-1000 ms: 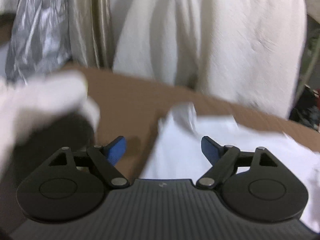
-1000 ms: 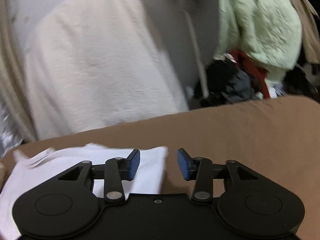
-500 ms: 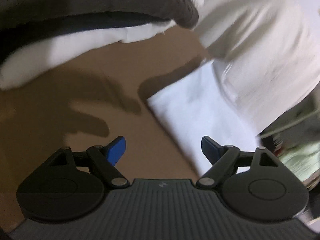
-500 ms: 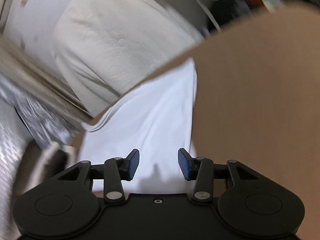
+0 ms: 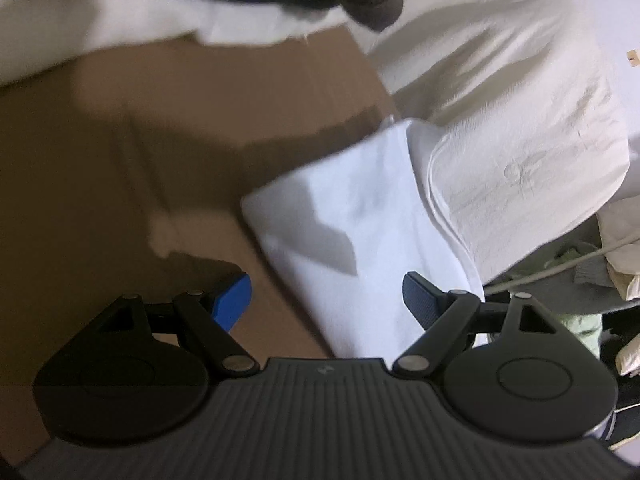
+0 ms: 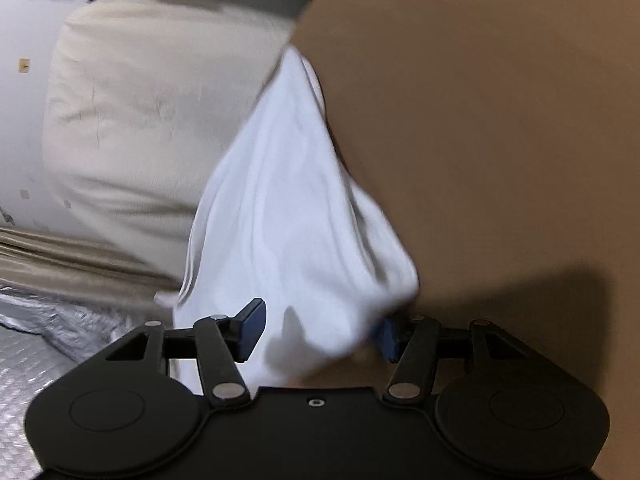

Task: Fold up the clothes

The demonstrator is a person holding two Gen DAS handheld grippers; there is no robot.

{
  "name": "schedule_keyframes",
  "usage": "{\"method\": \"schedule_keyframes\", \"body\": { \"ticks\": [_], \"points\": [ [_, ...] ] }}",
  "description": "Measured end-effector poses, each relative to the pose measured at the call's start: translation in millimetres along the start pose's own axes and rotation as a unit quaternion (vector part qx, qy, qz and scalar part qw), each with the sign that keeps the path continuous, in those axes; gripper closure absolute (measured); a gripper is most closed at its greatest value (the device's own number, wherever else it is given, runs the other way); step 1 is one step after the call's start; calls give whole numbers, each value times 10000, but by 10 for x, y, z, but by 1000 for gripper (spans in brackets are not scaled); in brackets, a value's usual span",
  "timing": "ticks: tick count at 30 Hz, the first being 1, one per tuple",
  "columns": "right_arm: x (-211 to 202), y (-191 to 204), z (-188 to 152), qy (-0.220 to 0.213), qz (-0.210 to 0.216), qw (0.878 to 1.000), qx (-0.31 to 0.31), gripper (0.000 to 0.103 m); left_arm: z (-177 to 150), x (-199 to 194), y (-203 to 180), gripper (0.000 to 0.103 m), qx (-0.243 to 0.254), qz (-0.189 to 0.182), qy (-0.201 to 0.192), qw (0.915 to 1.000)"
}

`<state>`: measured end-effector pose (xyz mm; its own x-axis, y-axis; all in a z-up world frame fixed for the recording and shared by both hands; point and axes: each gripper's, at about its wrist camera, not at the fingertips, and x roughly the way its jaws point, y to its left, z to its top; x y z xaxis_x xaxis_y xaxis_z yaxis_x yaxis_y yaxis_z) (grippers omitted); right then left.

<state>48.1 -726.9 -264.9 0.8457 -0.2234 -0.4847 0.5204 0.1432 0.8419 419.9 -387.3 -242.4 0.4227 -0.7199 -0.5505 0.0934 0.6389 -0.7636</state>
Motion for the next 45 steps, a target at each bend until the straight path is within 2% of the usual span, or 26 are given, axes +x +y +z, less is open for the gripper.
{"method": "schedule_keyframes", "body": {
  "ticks": [3, 4, 6, 7, 8, 9, 10, 13, 15, 17, 20, 21, 22, 23, 26, 29, 32, 34, 36, 38, 39, 40, 41, 43, 45],
  "points": [
    [54, -4, 37, -256, 107, 9996, -26, 44, -24, 106, 9, 14, -105, 78, -258, 9996],
    [51, 4, 55, -300, 113, 9995, -30, 49, -31, 132, -18, 9, -64, 66, -319, 9994],
    [48, -19, 90, -270, 64, 9996, 11, 68, -39, 153, -107, 13, 253, 162, -375, 9988],
    [56, -53, 114, -201, 78, 9996, 175, 91, -44, 166, -133, 43, 428, 255, -414, 9979],
    [71, -90, 139, -123, 151, 9990, 398, 92, -39, 182, -147, 86, 614, 374, -402, 9966],
    [74, -126, 167, -76, 226, 9980, 587, 93, -32, 204, -150, 96, 765, 487, -306, 9954],
    [60, -128, 193, -70, 269, 9976, 639, 94, -15, 209, -145, 96, 819, 421, -207, 9955],
    [-27, 29, 248, -173, 337, 9990, 237, 95, 129, 16, -125, 97, 478, -249, -218, 9983],
    [-133, 193, 258, -325, 454, 9982, -226, 95, 225, -127, -241, 98, 645, -315, -340, 9968],
    [-201, 313, 240, -402, 518, 9966, -503, 95, 234, -185, -364, 98, 915, -163, -407, 9948],
    [-174, 319, 252, -291, 417, 9972, -550, 95, 154, -161, -488, 98, 1270, 243, -417, 9907],
    [-164, 301, 274, -185, 465, 9974, -524, 95, 101, -138, -587, 98, 1705, 520, -447, 9830],
    [-170, 310, 300, -126, 488, 9970, -579, 95, 32, -110, -710, 98, 2259, 846, -474, 9693],
    [-190, 343, 330, -103, 492, 9963, -700, 95, -16, -105, -777, 98, 2504, 991, -456, 9620],
    [-353, 483, 370, -95, 421, 9923, -1159, 96, -41, -243, -854, 98, 2375, 1006, -423, 9652],
    [-549, 615, 360, -164, 274, 9851, -1688, 96, -128, -554, -959, 98, 2383, 979, -730, 9635],
    [-784, 802, 268, -123, -101, 9695, -2446, 96, -342, -976, -972, 98, 2330, 1041, -859, 9631],
    [-908, 892, 200, 91, -555, 9584, -2797, 96, -541, -1305, -855, 98, 2225, 1060, -786, 9660],
    [-1047, 792, 166, 334, -815, 9638, -2515, 96, -739, -1552, -582, 98, 1768, 1177, -477, 9760],
    [-1199, 683, 146, 429, -815, 9707, -2222, 96, -951, -1764, -303, 99, 1264, 1237, -219, 9840],
    [-1277, 673, 133, 433, -755, 9720, -2185, 96, -1049, -1822, -243, 99, 1197, 1250, -161, 9848],
    [-1354, 663, 121, 437, -695, 9732, -2148, 96, -1134, -1856, -266, 99, 1361, 1300, -106, 9821],
    [-1416, 696, 108, 424, -642, 9725, -2197, 96, -1195, -1857, -339, 98, 1663, 1486, -97, 9748],
    [-1484, 770, 67, 377, -677, 9684, -2369, 96, -1313, -1853, -479, 98, 2239, 1858, -77, 9567],
    [-1510, 788, 40, 361, -747, 9667, -2421, 96, -1381, -1771, -473, 92, 2497, 2313, 42, 9403]
  ]
}}
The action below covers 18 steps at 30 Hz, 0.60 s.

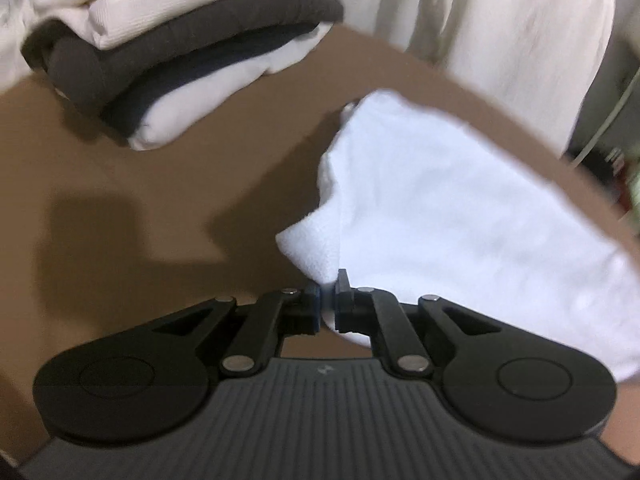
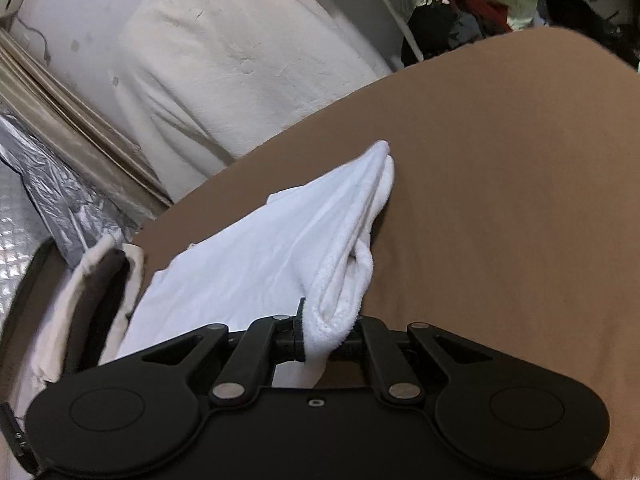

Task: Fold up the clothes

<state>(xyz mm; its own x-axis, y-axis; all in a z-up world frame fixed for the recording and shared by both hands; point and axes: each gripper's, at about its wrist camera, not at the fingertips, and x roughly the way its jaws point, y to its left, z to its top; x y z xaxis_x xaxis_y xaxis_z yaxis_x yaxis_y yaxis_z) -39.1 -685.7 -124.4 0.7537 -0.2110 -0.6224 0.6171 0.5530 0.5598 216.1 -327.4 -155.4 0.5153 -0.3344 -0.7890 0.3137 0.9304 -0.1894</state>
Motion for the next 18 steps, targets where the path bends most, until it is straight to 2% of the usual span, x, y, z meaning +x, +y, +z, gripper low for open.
{"method": "schedule_keyframes", "body": {
  "ticks": [2, 4, 6, 10, 11, 13, 18],
  "points": [
    [66, -76, -10, 91, -39, 9997, 211, 96, -95, 203, 84, 85, 140, 326, 398, 9986],
    [96, -192, -23, 126, 50, 9989, 459, 96, -194, 371, 281, 85, -105, 457, 734, 9962],
    [79, -305, -76, 126, 124, 9978, 632, 96, -156, 339, 402, 85, -459, 266, 740, 9958],
    [110, -329, -172, 80, 39, 9976, 686, 96, -168, 193, 318, 83, -121, 428, 590, 9973],
    [128, -307, -185, 66, -21, 9978, 658, 96, -165, 195, 284, 73, -15, 515, 640, 9966],
    [180, -259, -196, 62, -169, 9981, 595, 96, -180, 153, 242, 61, 146, 739, 696, 9947],
    [259, -252, -180, 61, -339, 9980, 536, 96, -140, -192, 203, 56, 18, -56, -67, 10000]
  ]
}}
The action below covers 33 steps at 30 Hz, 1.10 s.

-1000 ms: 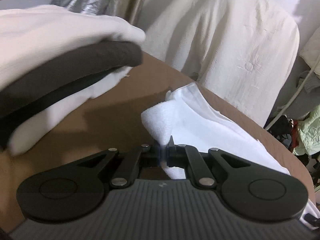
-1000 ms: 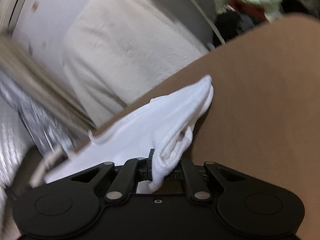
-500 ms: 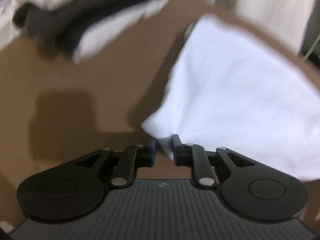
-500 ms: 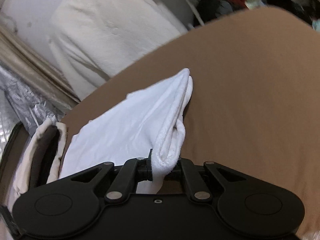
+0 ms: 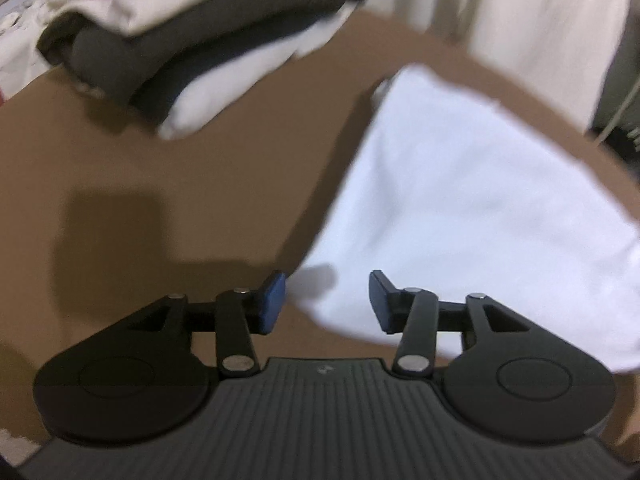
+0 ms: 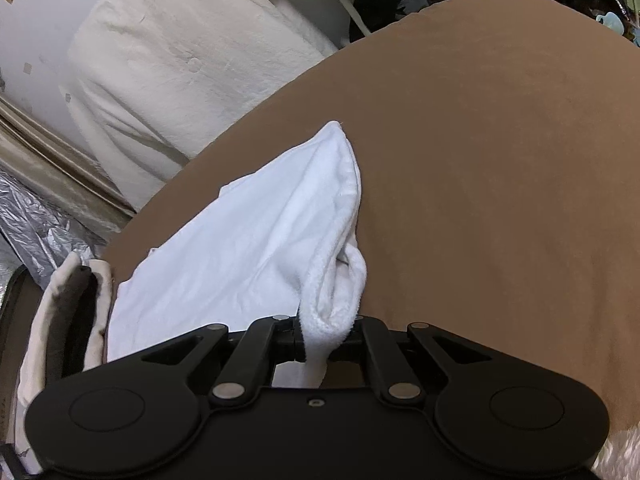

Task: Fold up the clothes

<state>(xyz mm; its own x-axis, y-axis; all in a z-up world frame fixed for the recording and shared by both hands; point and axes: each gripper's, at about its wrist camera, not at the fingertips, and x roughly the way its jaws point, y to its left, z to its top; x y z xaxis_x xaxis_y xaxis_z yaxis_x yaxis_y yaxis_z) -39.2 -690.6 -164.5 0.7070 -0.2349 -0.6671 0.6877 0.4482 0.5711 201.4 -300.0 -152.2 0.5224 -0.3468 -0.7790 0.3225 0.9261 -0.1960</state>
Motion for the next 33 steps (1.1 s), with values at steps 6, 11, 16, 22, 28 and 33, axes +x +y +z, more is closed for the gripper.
{"method": "schedule_keyframes", "body": {
  "ticks": [6, 11, 16, 22, 28, 33],
  "points": [
    [-59, 112, 1, -284, 81, 9992, -266, 96, 12, -39, -664, 48, 1064, -964, 54, 9896],
    [-66, 328, -64, -410, -75, 9945, -962, 96, 72, 153, -1516, 40, 2255, -900, 1045, 9644],
    [-84, 265, -31, -453, 105, 9950, -889, 96, 202, 338, -1713, 39, 1731, -2103, 551, 9606],
    [-212, 562, -121, -1105, 273, 9753, -1894, 96, -184, 990, -1558, 39, 1109, -2163, 1320, 9610],
    [-189, 734, -196, -1367, 28, 9587, -2493, 96, 3, 710, -1423, 39, 939, -2229, 1799, 9535],
    [-331, 1031, -127, -1488, 286, 9447, -2907, 95, 412, 494, -874, 38, 949, -1713, 1619, 9672]
  ]
}}
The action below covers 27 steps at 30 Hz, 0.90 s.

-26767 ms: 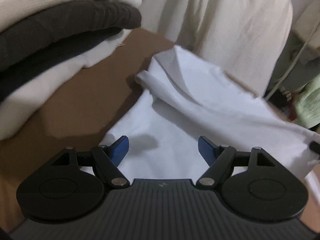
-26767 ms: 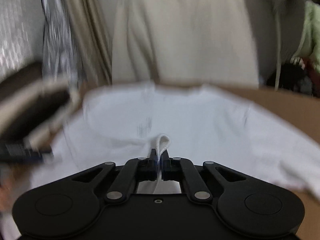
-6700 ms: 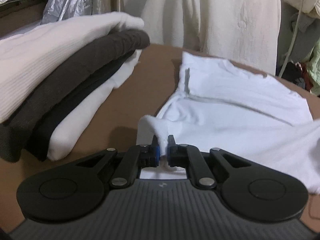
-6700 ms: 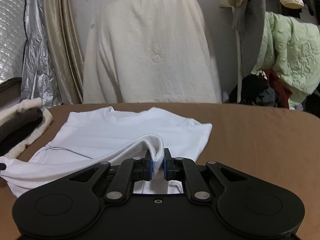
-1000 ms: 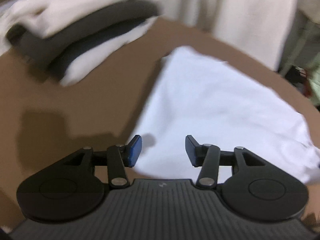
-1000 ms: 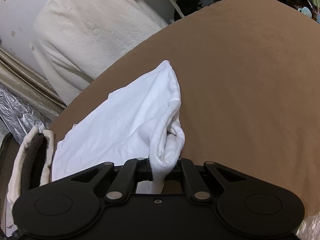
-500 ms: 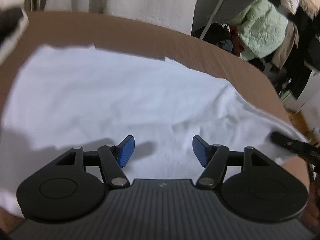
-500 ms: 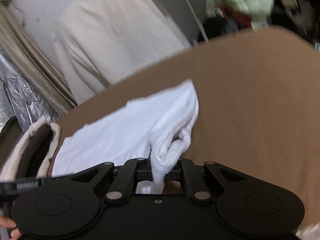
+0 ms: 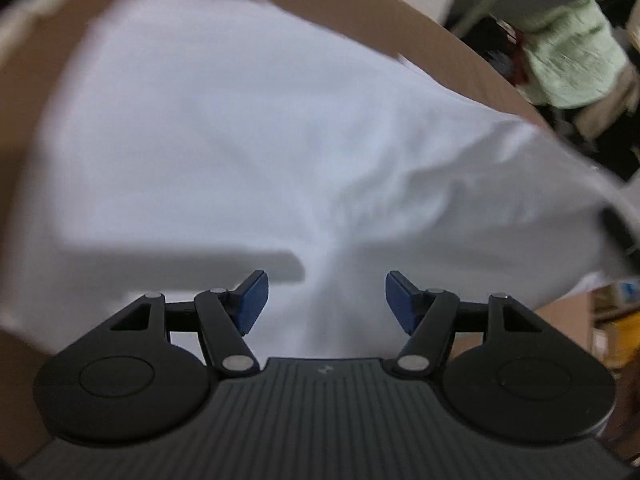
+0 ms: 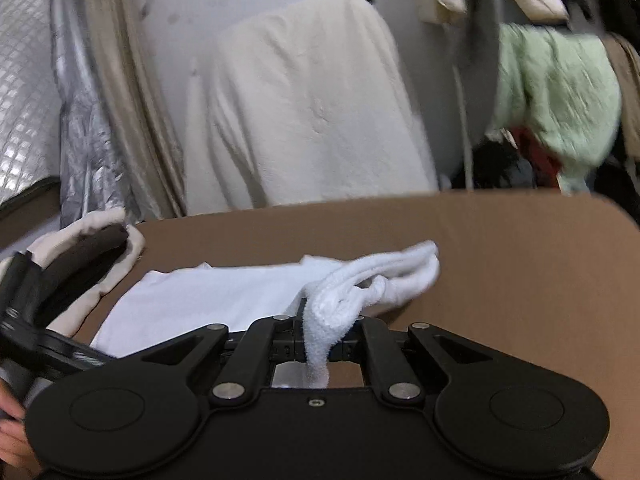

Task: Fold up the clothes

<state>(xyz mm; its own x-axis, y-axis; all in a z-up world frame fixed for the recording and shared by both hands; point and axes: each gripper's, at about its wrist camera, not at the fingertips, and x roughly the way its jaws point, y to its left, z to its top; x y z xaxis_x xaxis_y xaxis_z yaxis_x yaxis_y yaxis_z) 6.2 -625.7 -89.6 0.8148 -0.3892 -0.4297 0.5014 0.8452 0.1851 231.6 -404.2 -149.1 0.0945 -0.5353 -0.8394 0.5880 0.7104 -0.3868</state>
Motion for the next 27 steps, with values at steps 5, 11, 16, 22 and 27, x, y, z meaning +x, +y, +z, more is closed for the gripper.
{"method": "schedule_keyframes", "body": {
  "ticks": [5, 11, 16, 22, 27],
  "points": [
    [108, 724, 358, -97, 800, 9907, -1098, 95, -107, -549, 791, 38, -651, 193, -1019, 9925],
    [629, 1808, 86, 463, 1757, 9536, -2402, 95, -106, -575, 1720, 40, -2261, -772, -1251, 9629],
    [1261, 2154, -418, 1350, 1772, 9468, -2322, 95, -50, -552, 2134, 40, -2595, -784, -1369, 9528],
    [1394, 2158, -623, 1394, 1700, 9606, -1700, 95, 15, -391, 2111, 40, -2356, -898, -986, 9627],
    [1056, 2196, -527, 665, 1798, 9671, -1672, 95, 46, -576, 2093, 40, -2211, -1438, -1578, 9516]
  ]
}}
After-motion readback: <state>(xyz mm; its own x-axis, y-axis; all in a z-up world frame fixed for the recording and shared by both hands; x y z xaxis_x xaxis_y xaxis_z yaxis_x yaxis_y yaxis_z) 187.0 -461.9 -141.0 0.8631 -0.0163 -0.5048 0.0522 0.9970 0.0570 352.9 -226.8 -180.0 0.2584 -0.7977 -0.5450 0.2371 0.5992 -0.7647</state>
